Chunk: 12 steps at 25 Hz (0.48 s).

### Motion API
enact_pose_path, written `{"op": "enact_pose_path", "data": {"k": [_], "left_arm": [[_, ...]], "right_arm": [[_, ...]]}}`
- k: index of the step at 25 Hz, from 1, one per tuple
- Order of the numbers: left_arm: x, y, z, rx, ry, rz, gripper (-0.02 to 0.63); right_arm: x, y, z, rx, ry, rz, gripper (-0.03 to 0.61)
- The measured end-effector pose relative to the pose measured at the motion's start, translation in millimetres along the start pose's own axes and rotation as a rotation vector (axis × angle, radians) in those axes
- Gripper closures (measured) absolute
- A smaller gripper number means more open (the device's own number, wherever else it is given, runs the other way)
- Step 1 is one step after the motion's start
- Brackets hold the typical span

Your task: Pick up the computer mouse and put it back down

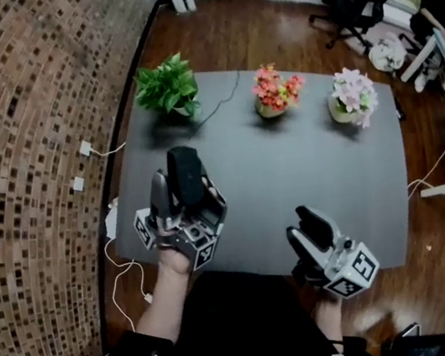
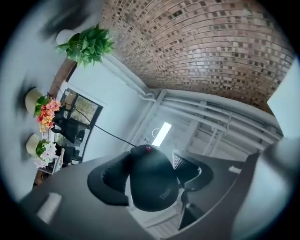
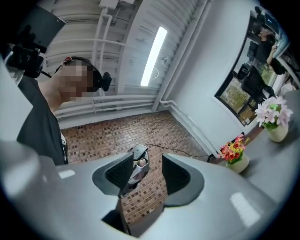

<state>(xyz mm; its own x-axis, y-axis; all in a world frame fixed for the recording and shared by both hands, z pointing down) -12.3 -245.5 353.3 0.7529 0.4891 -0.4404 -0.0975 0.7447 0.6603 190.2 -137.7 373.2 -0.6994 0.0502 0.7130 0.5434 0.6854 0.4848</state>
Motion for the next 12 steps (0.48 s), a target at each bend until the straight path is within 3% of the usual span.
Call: {"op": "enact_pose_path", "data": {"k": [7, 10, 12], "left_arm": [[9.8, -19.9, -14.5, 0.061, -0.076, 0.06, 0.325], [-5.0, -9.3, 2.2, 0.015, -0.158, 0.078, 0.325], [-28.2, 7.6, 27.3, -0.062, -0.244, 0.087, 0.325]], "right_arm": [[0.3, -5.5, -1.9, -0.015, 0.0, 0.003, 0.391], [0.7, -3.4, -6.4, -0.003, 0.002, 0.002, 0.391], [0.2, -2.5, -9.2, 0.007, 0.004, 0.004, 0.391]]}}
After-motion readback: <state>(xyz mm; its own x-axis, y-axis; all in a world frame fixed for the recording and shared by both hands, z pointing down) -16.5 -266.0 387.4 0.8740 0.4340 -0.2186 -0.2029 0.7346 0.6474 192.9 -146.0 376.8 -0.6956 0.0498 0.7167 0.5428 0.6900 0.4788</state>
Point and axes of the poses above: the fingertips, and each gripper's own axes: y backward along the fingers, z to its left, x out of its underside, the point moved 1 cm from there along y, backward along the fingers, and after that the axes turned 15 degrees about -z, right-handed, at the moved point
